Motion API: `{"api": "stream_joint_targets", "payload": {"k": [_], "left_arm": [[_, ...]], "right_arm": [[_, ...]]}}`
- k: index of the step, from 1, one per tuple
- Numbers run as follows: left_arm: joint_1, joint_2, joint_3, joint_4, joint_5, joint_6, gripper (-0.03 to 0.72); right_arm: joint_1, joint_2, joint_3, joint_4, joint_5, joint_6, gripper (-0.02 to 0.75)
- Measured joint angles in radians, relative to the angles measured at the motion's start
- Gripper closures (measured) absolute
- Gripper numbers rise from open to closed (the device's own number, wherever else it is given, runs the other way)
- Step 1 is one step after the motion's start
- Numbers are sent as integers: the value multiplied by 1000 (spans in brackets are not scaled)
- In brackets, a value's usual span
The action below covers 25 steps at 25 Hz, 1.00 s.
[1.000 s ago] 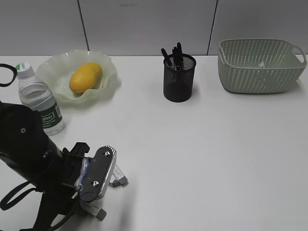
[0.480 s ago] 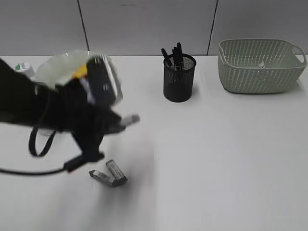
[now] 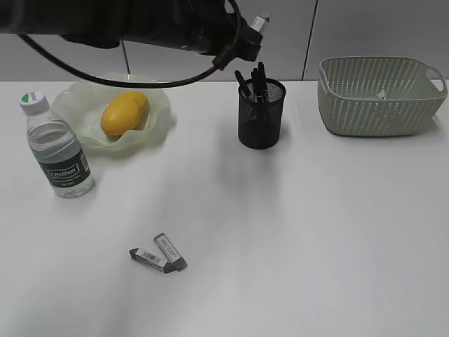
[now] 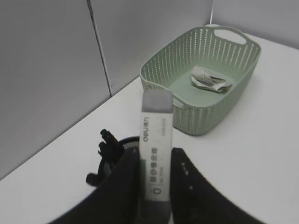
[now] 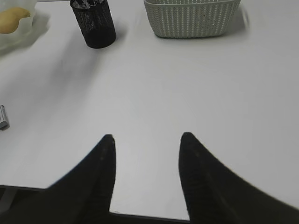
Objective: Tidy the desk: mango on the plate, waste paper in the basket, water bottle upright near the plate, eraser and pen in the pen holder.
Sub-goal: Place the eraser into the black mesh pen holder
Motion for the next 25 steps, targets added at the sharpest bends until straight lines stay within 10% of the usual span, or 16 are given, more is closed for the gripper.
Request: {"api": "stream_joint_targets", "payload": {"k": [9, 19, 25], "left_arm": [[0, 244, -292, -50, -1, 1, 545], [0, 319, -319, -57, -52, 1, 543], [0, 320, -320, -59, -47, 1, 312]], "right_arm": [[0, 0, 0, 0, 0, 0, 376], [0, 0, 0, 0, 0, 0, 376], [0, 0, 0, 0, 0, 0, 376]]}}
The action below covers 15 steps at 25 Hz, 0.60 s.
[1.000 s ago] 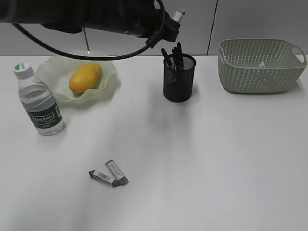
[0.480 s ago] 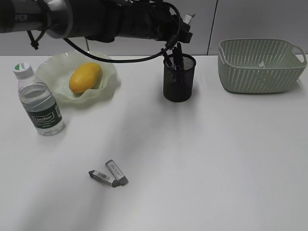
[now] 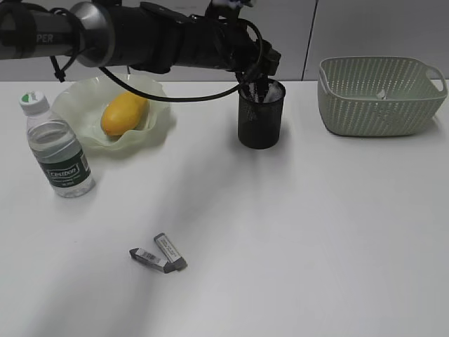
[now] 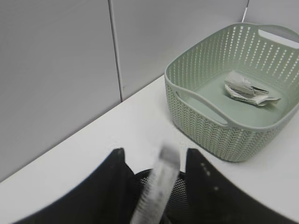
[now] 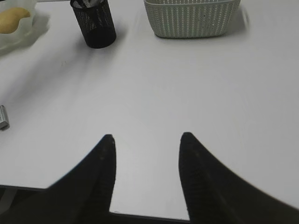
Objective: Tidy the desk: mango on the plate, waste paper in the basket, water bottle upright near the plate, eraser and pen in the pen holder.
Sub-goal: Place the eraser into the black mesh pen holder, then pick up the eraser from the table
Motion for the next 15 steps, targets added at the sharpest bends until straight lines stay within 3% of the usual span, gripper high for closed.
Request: {"api": "stream_joint_targets", "payload": {"k": [3, 7, 10, 15], "left_arm": [[0, -5, -1, -2, 1, 0, 210], [1, -67, 4, 35, 66, -64, 194], [5, -188, 56, 164, 125, -182, 282], [24, -447, 304, 561, 221, -431, 531]], "right_arm": [[0, -1, 0, 0, 0, 0, 376], [0, -1, 0, 0, 0, 0, 376], [0, -1, 0, 0, 0, 1, 376], [0, -1, 0, 1, 0, 1, 376]]}}
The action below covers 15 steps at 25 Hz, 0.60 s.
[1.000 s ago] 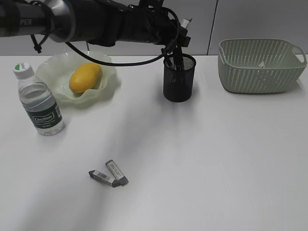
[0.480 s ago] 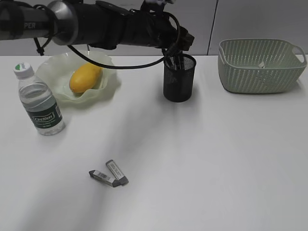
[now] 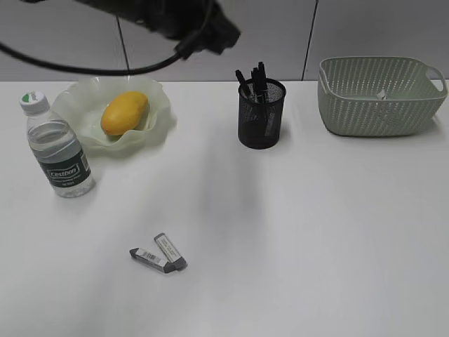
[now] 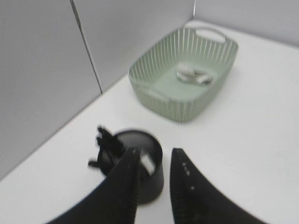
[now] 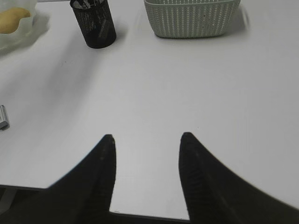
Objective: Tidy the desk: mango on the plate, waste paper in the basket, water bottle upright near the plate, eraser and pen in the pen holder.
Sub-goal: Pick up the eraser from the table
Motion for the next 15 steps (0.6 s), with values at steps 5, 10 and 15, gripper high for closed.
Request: {"api": "stream_joint_targets", "payload": {"k": [5, 10, 15], "left_arm": [[50, -200, 240, 486, 223, -438, 579], [122, -408, 394, 894, 425, -978, 582], [132, -832, 661, 931, 461, -1094, 577]], "right_arm": [[0, 0, 0, 0, -5, 0, 376], [0, 0, 0, 0, -8, 0, 376], [0, 0, 0, 13, -18, 0, 376]]}}
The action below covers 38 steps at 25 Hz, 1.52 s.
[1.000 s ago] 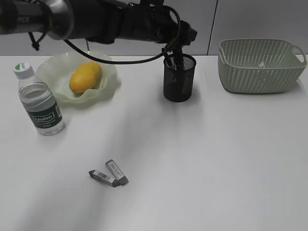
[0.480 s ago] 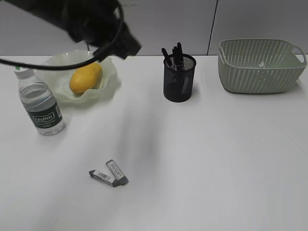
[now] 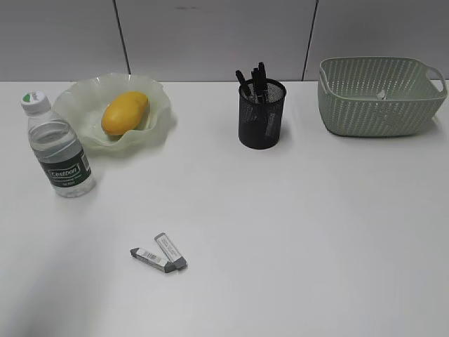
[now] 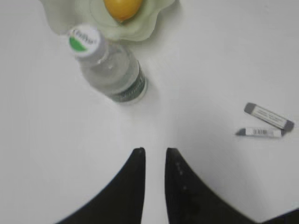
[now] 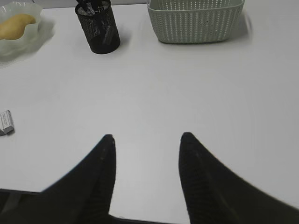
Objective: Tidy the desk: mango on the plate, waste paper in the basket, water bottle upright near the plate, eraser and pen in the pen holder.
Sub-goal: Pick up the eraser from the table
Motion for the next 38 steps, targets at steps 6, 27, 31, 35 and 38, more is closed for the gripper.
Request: {"api": "stream_joint_targets", "payload": {"k": [6, 27, 31, 35, 38], "left_arm": [[0, -550, 206, -55, 109, -12, 535], [251, -1008, 321, -94, 159, -12, 528], [315, -1009, 322, -104, 159, -12, 528], [316, -1009, 322, -106, 159, -12, 528], [316, -1009, 322, -107, 159, -12, 528]], "right_arm": [[0, 0, 0, 7, -2, 0, 376], [76, 902, -75, 322, -159, -375, 377], [317, 1264, -237, 246, -248, -334, 386], [571, 1571, -464, 59, -307, -206, 386], [659, 1752, -629, 17, -314, -196, 381]]}}
